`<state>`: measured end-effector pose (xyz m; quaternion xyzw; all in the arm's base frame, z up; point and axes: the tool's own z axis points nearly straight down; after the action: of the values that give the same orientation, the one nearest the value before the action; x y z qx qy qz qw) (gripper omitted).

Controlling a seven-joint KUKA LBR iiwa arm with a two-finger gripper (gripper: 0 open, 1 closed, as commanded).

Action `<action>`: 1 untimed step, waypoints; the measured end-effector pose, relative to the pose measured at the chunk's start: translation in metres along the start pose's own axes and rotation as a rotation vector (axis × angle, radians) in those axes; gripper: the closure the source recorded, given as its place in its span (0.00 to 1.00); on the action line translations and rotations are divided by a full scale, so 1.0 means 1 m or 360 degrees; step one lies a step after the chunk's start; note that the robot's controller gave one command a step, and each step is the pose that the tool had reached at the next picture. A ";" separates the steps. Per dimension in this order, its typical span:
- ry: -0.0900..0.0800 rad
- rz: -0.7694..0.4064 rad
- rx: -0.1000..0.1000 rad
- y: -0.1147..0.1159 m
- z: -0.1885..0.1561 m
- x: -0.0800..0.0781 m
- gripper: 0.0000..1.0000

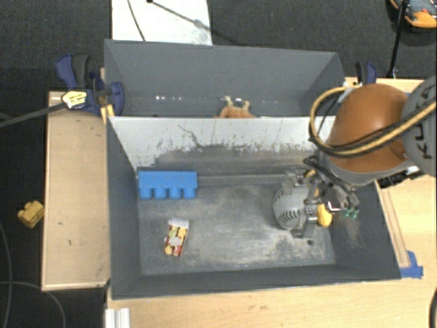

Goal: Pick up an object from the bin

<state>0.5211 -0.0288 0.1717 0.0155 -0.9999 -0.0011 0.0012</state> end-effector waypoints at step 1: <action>-0.0010 0.0074 0.0006 -0.024 0.018 0.006 0.00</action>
Offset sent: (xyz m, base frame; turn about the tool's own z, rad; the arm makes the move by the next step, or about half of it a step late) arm -0.0001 -0.0482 -0.0547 -0.0101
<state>0.5157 -0.0531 0.1539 -0.0078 -1.0000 0.0009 -0.0021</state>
